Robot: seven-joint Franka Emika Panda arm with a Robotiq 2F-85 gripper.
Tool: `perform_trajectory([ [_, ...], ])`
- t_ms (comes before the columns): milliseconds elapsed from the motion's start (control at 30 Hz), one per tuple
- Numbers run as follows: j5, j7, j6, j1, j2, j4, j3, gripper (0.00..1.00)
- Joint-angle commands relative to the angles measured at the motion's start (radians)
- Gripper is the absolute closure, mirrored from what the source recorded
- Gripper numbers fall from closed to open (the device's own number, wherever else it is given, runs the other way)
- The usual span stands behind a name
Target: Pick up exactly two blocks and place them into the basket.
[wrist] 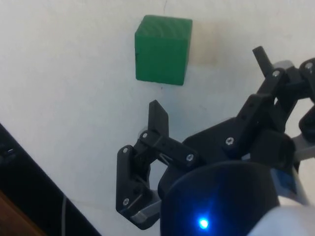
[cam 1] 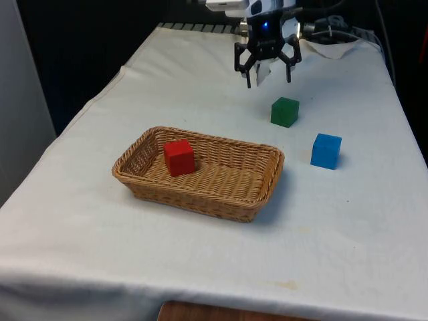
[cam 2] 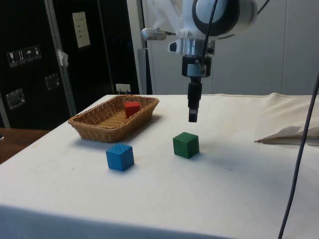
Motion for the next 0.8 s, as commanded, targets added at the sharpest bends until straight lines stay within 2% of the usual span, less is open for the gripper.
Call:
perform_trajectory([
  [0, -0.017, 0.022, 0.016, -0.004, 0.001, -0.014, 0.004, 0.0],
  [167, -0.014, 0.04, 0.014, -0.008, -0.027, -0.034, 0.015, 0.0],
  [200, 0.0, 0.017, 0.0, -0.004, -0.035, -0.024, 0.009, 0.0],
  [233, -0.013, 0.045, 0.013, -0.008, -0.031, -0.037, 0.017, 0.0],
  [433, -0.007, 0.078, 0.003, -0.009, -0.049, -0.055, 0.029, 0.0],
  [467, 0.0, 0.061, -0.001, -0.007, -0.06, -0.053, 0.025, 0.0],
  [500, -0.006, 0.084, 0.002, -0.01, -0.05, -0.056, 0.03, 0.0],
  [667, -0.002, 0.119, -0.015, -0.011, -0.051, -0.057, 0.033, 0.0],
  [700, 0.0, 0.106, -0.013, -0.009, -0.06, -0.057, 0.031, 0.0],
  [767, -0.001, 0.13, -0.021, -0.011, -0.051, -0.057, 0.033, 0.0],
])
